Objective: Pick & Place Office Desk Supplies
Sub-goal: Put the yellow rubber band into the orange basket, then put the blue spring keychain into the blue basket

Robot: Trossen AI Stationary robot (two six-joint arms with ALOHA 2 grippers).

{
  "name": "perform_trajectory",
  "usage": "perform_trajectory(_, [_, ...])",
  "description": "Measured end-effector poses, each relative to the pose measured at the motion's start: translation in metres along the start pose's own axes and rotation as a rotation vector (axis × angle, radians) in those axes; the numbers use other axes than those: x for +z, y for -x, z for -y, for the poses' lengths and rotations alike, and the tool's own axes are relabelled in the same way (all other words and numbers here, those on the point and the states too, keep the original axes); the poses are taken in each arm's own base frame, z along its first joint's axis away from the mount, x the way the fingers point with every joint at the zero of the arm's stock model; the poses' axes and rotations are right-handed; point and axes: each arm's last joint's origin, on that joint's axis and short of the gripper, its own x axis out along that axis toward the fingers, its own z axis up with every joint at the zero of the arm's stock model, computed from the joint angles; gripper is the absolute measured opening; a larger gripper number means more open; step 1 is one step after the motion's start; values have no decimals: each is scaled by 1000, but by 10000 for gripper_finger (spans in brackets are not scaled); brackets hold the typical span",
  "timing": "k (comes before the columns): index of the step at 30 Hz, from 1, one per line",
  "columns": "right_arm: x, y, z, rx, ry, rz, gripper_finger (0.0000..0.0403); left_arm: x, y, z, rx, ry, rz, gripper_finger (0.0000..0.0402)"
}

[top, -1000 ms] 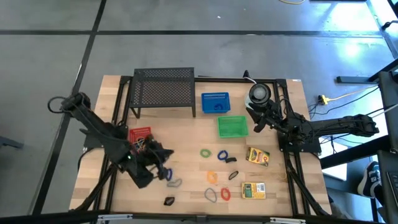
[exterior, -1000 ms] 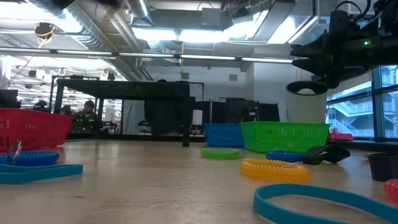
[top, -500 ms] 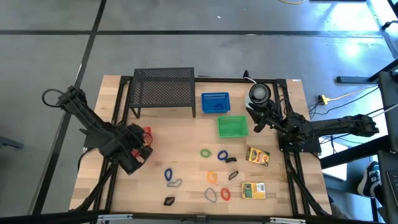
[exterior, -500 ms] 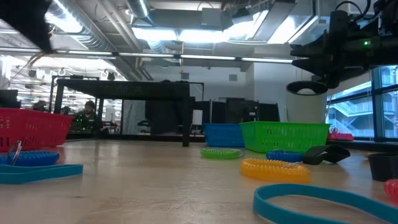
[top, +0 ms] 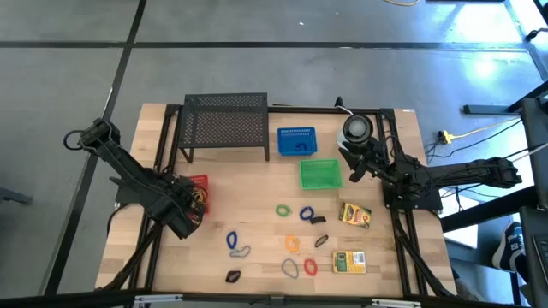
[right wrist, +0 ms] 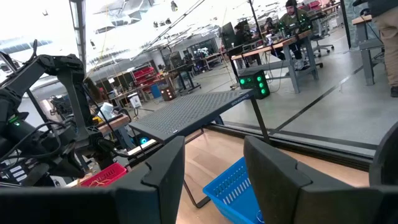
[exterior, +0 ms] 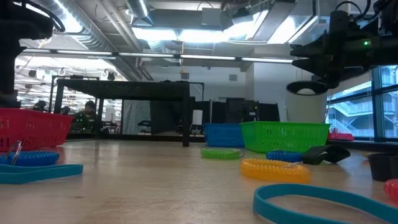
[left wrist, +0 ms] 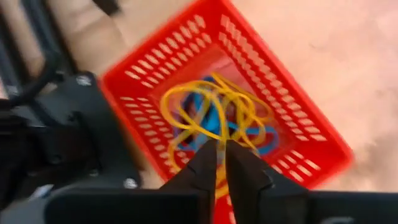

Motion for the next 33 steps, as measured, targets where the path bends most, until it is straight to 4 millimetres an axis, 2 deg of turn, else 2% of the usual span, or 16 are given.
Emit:
perform_trajectory(9, [0, 0, 0, -1, 0, 0, 166, 0, 0, 4, -41, 0, -8, 109])
perform_trajectory(14, [0, 0, 0, 0, 0, 0, 166, 0, 2, 19, -205, -29, 96, 134])
perform_trajectory(21, [0, 0, 0, 0, 0, 1, 166, 0, 13, 62, -528, -215, 403, 150])
perform_trajectory(25, [0, 0, 0, -1, 0, 0, 166, -3, 12, 92, -646, -227, 462, 159])
perform_trajectory(29, [0, 0, 0, -1, 0, 0, 166, -3, 1, 122, -722, -259, 497, 169])
perform_trajectory(33, [0, 0, 0, -1, 1, -1, 166, -1, -14, 139, -752, -338, 466, 175])
